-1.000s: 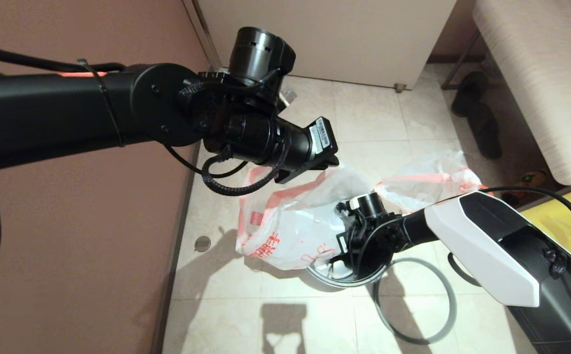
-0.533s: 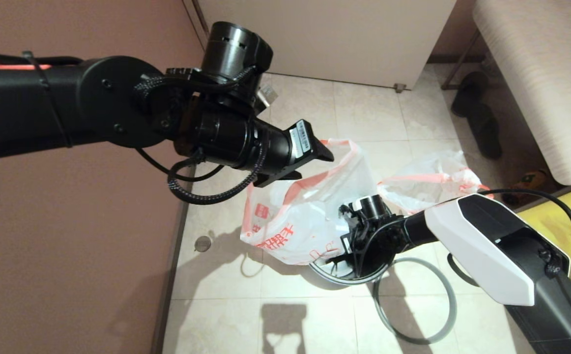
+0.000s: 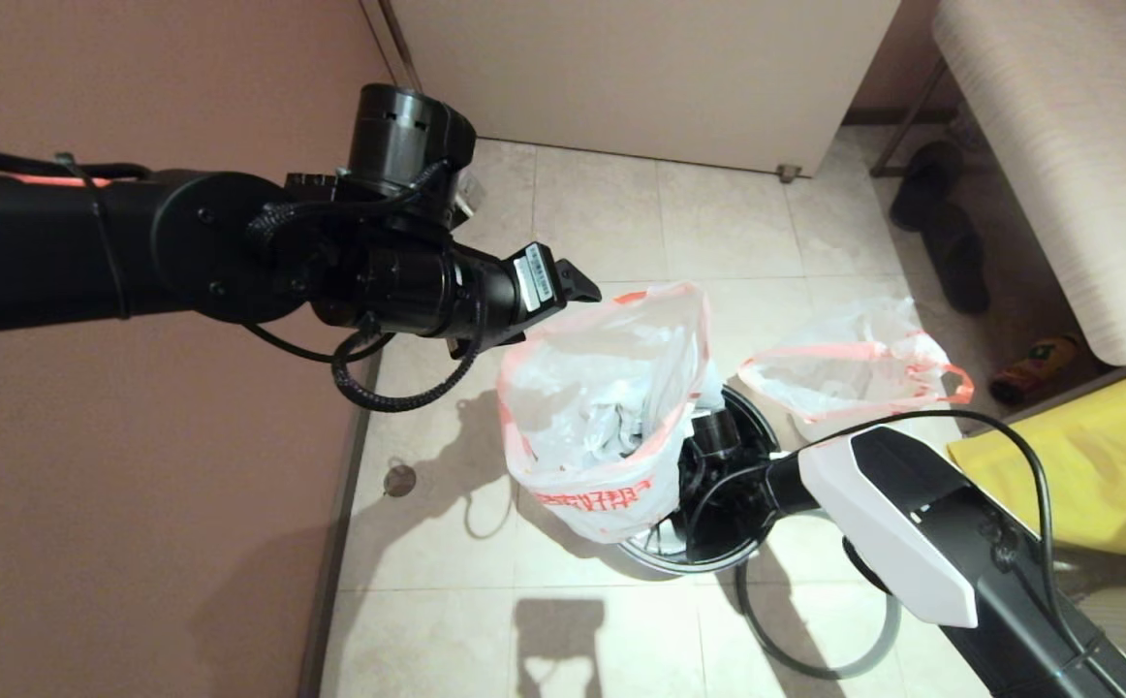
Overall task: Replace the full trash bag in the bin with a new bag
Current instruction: Put the new garbage bag on the trash can
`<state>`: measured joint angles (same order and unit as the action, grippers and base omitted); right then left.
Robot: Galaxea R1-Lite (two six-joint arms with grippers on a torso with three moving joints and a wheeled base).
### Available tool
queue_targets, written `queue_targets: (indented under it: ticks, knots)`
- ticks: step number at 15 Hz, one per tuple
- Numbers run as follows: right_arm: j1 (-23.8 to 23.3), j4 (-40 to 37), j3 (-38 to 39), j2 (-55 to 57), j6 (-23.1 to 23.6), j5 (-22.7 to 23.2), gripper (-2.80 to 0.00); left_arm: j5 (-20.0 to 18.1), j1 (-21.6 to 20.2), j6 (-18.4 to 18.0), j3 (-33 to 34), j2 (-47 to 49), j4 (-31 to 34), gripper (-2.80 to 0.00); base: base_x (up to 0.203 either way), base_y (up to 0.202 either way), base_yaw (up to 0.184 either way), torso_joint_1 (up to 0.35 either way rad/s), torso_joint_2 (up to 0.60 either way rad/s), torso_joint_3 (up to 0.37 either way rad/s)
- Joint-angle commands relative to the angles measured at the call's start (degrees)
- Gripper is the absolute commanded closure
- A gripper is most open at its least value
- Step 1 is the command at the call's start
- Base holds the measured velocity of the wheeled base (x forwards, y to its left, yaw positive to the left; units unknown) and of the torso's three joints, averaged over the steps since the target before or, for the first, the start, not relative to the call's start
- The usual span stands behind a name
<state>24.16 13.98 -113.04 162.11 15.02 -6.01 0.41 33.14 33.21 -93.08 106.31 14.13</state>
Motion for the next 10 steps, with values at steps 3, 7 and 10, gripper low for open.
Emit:
queue_targets:
  ticks: [3, 7, 10]
  knots:
    - [0.15, 0.71, 0.57, 0.42, 0.87, -0.22, 0.00, 0.12, -0.54, 0.45, -0.97, 3.31, 0.02, -2.80, 0.000, 0.000, 0.000, 0.000, 0.00, 0.000]
    - [0.39, 0.42, 14.68, -12.83, -4.19, 0.12, 0.00, 0.12, -0.27, 0.63, -0.53, 2.23, 0.55, -2.80, 0.000, 0.000, 0.000, 0.000, 0.00, 0.000]
    - [0.84, 1.03, 31.57, -23.43, -5.61, 0.36, 0.00, 0.12, 0.84, 0.63, 0.17, 1.47, 0.58, -2.80, 0.000, 0.000, 0.000, 0.000, 0.00, 0.000]
